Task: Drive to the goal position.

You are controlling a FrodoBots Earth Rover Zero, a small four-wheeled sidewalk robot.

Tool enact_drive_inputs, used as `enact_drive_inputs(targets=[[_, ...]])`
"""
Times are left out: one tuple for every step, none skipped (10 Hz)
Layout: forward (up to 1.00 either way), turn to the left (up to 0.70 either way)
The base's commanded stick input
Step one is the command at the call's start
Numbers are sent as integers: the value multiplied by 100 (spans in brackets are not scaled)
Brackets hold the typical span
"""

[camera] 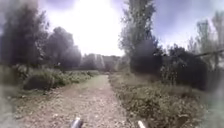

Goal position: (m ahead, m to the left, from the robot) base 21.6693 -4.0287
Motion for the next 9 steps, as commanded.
enact_drive_inputs(targets=[[70, 0], [70, 0], [70, 0], [70, 0], [70, 0], [70, 0], [70, 0], [70, 0], [70, 0]])
